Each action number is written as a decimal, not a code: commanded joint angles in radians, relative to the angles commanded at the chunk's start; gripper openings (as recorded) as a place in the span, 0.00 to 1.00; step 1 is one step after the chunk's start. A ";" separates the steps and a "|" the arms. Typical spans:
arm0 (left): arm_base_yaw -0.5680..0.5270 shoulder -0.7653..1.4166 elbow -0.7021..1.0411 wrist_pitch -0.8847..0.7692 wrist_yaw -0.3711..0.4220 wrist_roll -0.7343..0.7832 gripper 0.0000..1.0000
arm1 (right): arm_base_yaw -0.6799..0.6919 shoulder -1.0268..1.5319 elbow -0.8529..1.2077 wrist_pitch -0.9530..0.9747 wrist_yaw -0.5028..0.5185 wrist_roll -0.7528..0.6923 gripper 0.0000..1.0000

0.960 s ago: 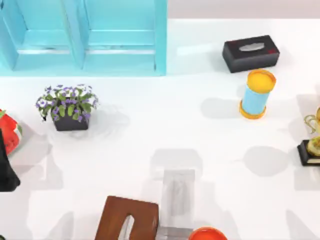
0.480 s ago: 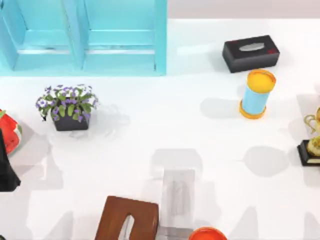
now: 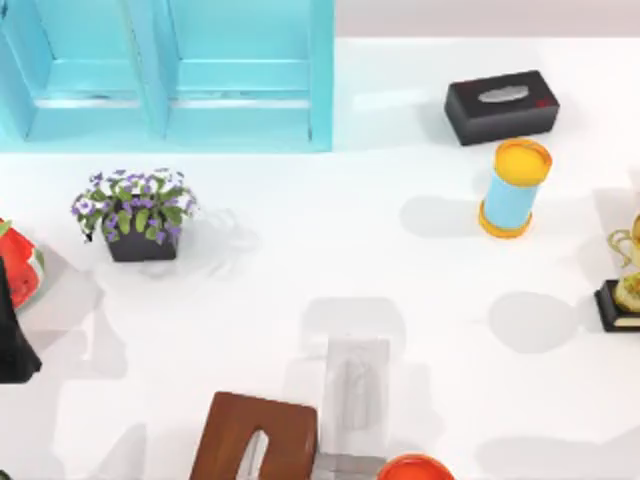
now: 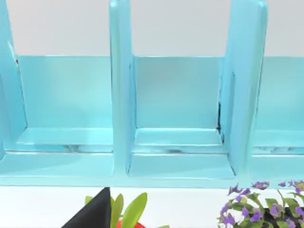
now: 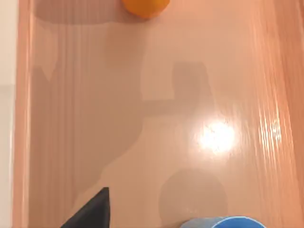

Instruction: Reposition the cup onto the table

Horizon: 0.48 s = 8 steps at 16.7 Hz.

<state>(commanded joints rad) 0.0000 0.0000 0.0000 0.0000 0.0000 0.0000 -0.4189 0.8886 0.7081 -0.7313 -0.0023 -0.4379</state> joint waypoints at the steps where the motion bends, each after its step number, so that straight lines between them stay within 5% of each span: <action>1: 0.000 0.000 0.000 0.000 0.000 0.000 1.00 | -0.038 0.082 0.065 -0.067 0.000 -0.040 1.00; 8: 0.000 0.000 0.000 0.000 0.000 0.000 1.00 | -0.249 0.536 0.421 -0.435 -0.001 -0.261 1.00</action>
<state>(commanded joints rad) 0.0000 0.0000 0.0000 0.0000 0.0000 0.0000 -0.6684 1.4247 1.1295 -1.1666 -0.0036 -0.6986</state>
